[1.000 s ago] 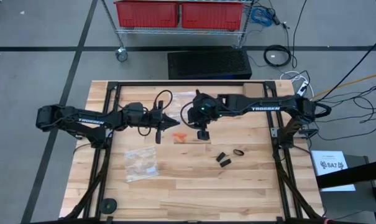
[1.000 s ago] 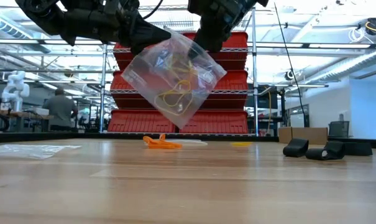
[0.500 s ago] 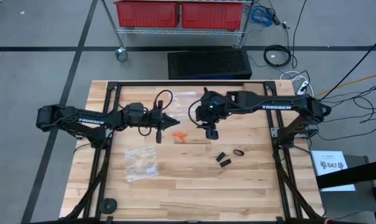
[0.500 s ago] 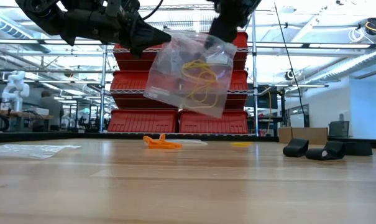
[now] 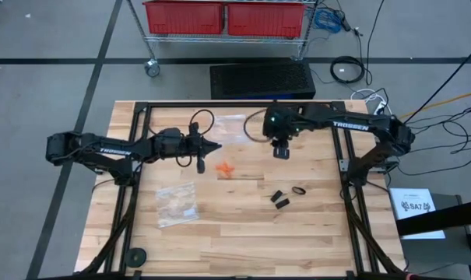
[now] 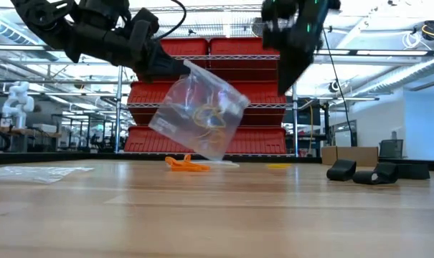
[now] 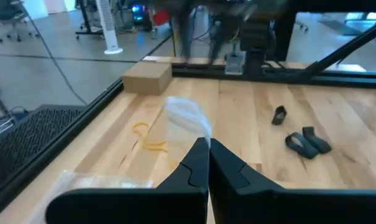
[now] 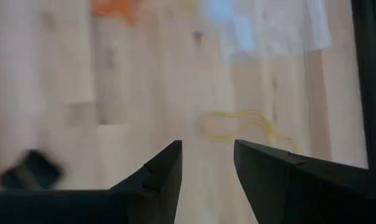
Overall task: Sort rubber bands
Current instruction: Put the yellow rubber band into the transparent zip bag
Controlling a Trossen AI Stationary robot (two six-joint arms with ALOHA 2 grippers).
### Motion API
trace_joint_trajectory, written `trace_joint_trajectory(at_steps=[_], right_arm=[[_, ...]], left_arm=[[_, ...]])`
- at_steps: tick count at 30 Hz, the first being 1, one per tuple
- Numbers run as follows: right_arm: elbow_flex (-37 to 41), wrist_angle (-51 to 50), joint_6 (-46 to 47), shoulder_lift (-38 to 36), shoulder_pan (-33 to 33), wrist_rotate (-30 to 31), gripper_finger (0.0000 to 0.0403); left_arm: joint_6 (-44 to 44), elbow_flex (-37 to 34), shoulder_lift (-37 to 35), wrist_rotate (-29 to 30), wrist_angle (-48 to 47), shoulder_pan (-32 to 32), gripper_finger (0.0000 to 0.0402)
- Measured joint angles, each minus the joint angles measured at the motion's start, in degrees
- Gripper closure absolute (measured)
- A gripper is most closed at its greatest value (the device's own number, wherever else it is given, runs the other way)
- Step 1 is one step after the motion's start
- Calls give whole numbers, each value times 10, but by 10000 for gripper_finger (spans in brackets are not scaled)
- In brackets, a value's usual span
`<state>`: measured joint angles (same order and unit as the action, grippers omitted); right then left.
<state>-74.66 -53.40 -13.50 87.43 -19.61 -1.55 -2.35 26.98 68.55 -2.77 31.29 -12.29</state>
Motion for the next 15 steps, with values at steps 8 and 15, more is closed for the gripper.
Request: trace_joint_trajectory(at_steps=[8,15], right_arm=[[160,215,-144,30,-120,-16,276],[164,263,-185,103,-166,-18,277]], left_arm=[[0,0,0,-4,-1,0,401],[0,0,0,-4,9,0,401]])
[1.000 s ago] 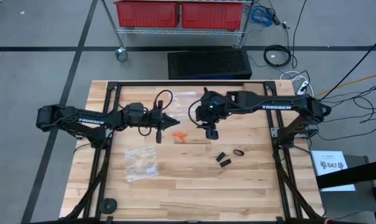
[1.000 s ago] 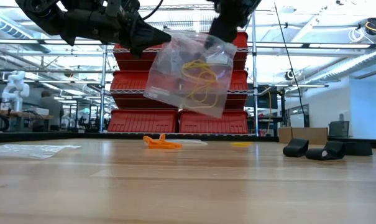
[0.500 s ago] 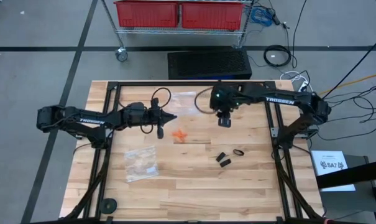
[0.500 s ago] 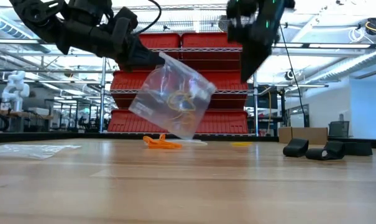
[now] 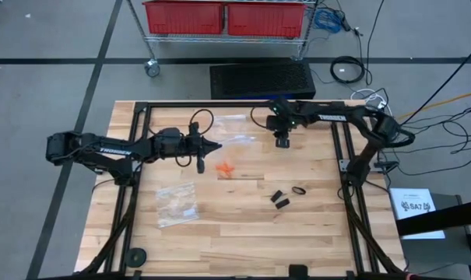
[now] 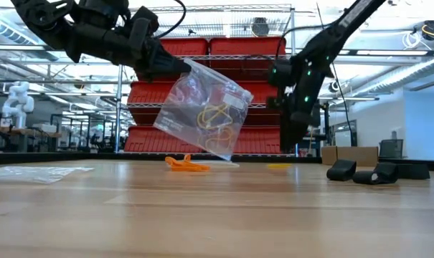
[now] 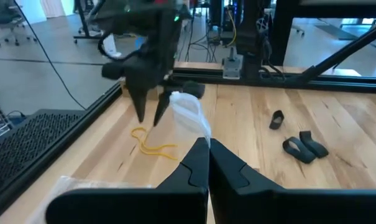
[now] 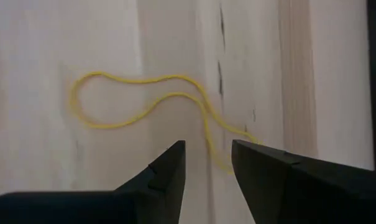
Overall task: Sort rubber bands
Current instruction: Put the yellow rubber band into the transparent zip bag
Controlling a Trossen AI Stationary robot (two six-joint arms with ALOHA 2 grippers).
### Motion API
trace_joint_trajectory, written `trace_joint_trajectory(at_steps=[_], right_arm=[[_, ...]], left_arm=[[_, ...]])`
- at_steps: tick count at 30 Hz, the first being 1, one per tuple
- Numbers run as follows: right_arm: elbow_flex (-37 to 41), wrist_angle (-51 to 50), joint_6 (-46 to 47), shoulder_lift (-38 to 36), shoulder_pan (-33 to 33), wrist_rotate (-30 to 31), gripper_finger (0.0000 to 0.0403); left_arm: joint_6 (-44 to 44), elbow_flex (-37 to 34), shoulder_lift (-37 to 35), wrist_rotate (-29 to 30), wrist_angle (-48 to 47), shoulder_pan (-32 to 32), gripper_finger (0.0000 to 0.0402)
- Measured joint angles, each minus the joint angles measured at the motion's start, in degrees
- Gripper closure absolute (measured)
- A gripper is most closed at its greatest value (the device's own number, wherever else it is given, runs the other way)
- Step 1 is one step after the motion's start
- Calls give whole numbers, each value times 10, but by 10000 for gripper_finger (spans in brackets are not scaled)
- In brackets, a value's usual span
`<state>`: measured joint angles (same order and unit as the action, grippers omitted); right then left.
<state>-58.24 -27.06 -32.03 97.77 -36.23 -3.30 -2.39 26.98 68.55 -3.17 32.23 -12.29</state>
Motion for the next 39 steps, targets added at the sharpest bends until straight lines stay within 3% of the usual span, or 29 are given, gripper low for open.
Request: trace_joint_trajectory(at_steps=[6,15,24,39], right_arm=[[0,38,-9,32,-34,44,295],[-1,71,-2,42,-69,61,396],[-3,41,48,69,-29,45,401],[-2,-32,223,67,85,10,403]], left_arm=[[2,0,0,0,-4,0,401],[-5,0,0,-1,-4,-1,401],[-5,0,0,-1,-10,-1,401],[-4,0,0,-1,-14,-1,401]])
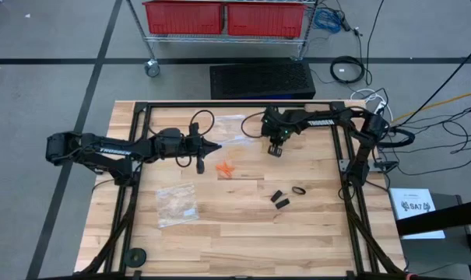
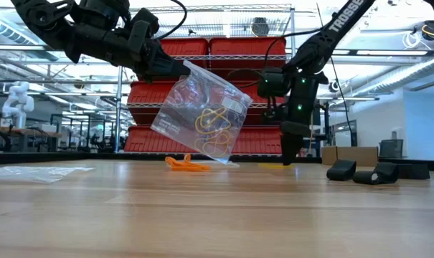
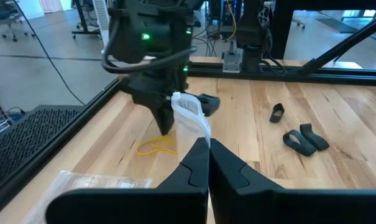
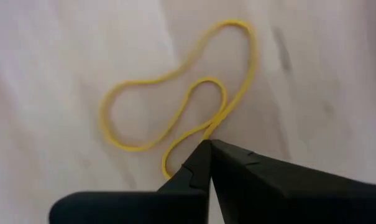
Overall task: Sort rubber bands
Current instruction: Put the yellow rubber band into the transparent zip bag
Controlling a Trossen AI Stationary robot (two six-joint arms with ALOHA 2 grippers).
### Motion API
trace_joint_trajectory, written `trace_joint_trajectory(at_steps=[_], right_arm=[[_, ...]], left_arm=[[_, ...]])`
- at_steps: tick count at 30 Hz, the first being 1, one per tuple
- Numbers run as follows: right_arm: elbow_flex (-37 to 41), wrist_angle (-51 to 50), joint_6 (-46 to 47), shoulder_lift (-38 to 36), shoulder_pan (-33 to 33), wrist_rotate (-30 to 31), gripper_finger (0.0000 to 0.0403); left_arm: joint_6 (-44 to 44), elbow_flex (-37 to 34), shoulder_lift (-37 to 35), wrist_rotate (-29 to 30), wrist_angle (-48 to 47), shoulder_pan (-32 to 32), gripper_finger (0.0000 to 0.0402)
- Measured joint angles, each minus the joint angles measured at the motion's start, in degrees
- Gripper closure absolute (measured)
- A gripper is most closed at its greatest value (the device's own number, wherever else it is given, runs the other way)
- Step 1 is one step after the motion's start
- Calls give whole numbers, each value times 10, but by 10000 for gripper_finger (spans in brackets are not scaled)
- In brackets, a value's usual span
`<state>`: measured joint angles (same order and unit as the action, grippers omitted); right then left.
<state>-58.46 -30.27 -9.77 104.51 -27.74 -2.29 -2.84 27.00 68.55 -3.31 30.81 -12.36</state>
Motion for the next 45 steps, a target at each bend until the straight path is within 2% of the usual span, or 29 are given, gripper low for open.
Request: trace_joint_trajectory(at_steps=[10,19,22,29,32,35,45], right_arm=[[-34,-16,77,3,42,-67,392],[-90,-66,160,1,43,-84,329],[-89,-69,94,1,47,-72,303],[-86,-57,-160,1,51,-11,256],[-86,-53,-243,1,50,-8,241],[-86,-41,-274,1,50,-8,223],[-83,-42,-287,5,54,-5,153]], left_arm=[[0,0,0,0,0,0,401],[-3,0,0,-11,-1,0,401],[-11,0,-2,-12,-2,0,401],[-23,0,-36,-12,-25,0,401],[-23,0,-52,-12,-40,0,401],[-23,0,-65,-12,-49,0,401],[-36,0,-123,-12,-89,0,401]])
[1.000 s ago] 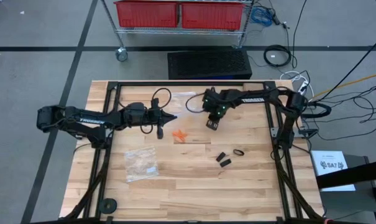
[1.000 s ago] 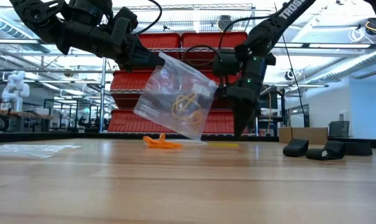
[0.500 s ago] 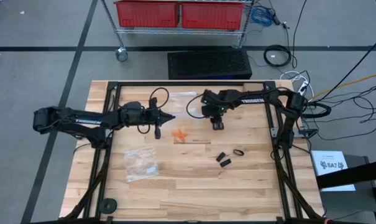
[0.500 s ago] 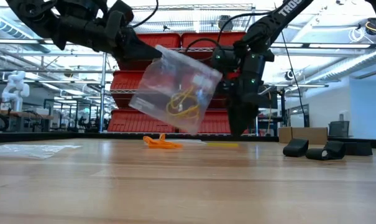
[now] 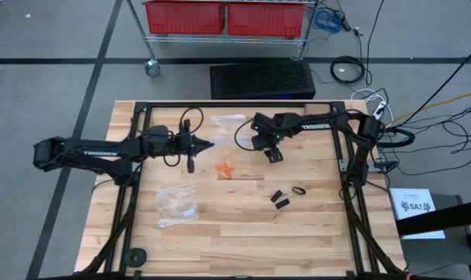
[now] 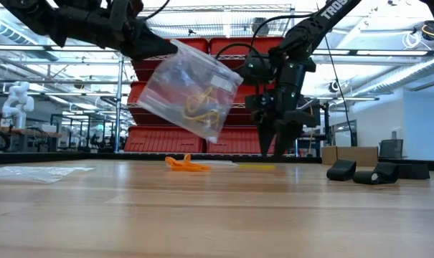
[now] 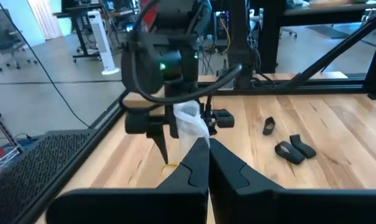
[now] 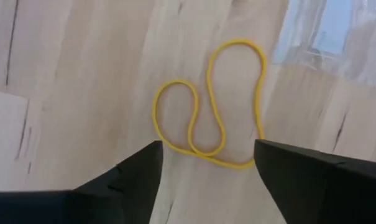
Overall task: Sort rubber bands
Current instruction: Put the yellow rubber band into the transparent zip bag
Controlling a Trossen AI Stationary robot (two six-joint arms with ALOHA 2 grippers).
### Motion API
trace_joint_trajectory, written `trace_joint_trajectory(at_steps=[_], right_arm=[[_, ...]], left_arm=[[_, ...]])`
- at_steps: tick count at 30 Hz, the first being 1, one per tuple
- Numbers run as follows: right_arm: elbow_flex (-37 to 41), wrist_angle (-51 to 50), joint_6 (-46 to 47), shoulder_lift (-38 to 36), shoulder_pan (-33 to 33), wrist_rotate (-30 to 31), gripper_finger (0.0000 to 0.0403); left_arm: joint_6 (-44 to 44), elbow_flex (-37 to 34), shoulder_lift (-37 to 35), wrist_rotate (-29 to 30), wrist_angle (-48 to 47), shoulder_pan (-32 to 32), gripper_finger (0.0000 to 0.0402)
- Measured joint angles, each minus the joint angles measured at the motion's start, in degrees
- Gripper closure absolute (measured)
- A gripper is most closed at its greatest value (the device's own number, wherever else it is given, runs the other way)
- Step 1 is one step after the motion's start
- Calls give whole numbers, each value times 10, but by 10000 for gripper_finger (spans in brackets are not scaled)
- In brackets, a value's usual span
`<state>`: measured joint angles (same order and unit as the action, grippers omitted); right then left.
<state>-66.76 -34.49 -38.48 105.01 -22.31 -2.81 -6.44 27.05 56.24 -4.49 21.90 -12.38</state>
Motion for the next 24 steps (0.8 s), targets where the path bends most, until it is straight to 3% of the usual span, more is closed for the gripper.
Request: trace_joint_trajectory(at_steps=[12,24], right_arm=[[74,188,-27,0,0,15,128],[72,193,25,29,-14,-16,140]], left_arm=[[0,0,-28,1,-39,0,401],[1,0,-28,4,-41,0,401]])
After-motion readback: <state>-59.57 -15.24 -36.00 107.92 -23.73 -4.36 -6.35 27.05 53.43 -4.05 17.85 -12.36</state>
